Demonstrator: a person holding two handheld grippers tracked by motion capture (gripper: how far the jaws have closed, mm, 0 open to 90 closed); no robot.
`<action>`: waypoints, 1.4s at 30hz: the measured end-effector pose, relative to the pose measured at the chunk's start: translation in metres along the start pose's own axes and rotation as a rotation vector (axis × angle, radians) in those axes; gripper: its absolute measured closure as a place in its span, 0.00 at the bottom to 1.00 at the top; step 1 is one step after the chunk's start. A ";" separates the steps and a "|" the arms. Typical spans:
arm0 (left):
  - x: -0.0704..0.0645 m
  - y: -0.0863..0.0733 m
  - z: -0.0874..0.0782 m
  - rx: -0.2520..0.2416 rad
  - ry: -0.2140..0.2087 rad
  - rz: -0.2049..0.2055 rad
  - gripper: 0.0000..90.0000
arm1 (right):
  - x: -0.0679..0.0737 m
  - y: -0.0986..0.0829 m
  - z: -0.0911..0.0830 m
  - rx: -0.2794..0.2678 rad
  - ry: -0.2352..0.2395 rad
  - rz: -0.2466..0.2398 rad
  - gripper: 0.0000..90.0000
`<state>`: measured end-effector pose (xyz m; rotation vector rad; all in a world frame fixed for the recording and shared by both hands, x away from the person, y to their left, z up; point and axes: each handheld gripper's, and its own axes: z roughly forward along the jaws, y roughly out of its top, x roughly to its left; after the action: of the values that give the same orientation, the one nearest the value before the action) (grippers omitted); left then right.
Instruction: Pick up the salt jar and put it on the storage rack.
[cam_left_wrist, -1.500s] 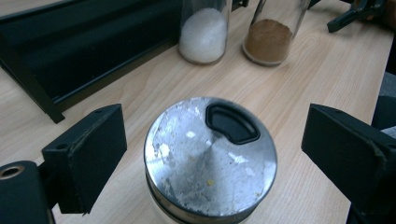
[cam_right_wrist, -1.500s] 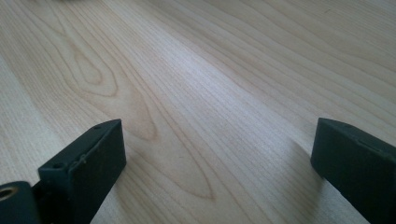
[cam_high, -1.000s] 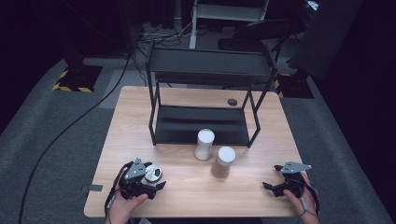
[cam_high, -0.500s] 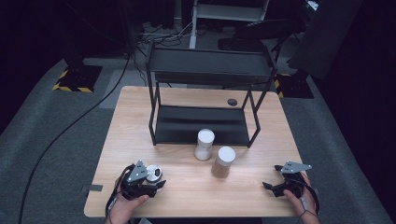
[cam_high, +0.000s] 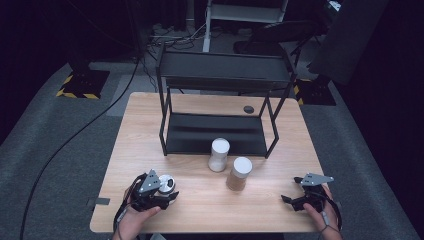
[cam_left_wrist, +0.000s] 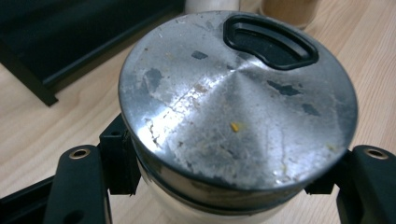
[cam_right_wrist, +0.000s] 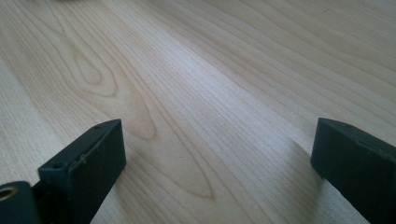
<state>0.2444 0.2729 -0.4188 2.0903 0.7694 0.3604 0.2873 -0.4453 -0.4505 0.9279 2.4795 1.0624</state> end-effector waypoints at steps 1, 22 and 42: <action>0.001 0.002 -0.001 -0.003 -0.001 0.000 0.33 | 0.000 0.000 0.000 0.000 0.000 0.000 0.03; 0.016 0.050 -0.003 -0.038 -0.015 0.029 0.33 | 0.000 0.000 0.000 0.000 0.000 0.000 0.03; 0.037 0.098 0.007 -0.061 -0.011 0.040 0.33 | 0.000 0.000 0.000 0.000 -0.001 0.000 0.03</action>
<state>0.3143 0.2490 -0.3449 2.0515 0.7025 0.3890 0.2872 -0.4452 -0.4505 0.9288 2.4788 1.0621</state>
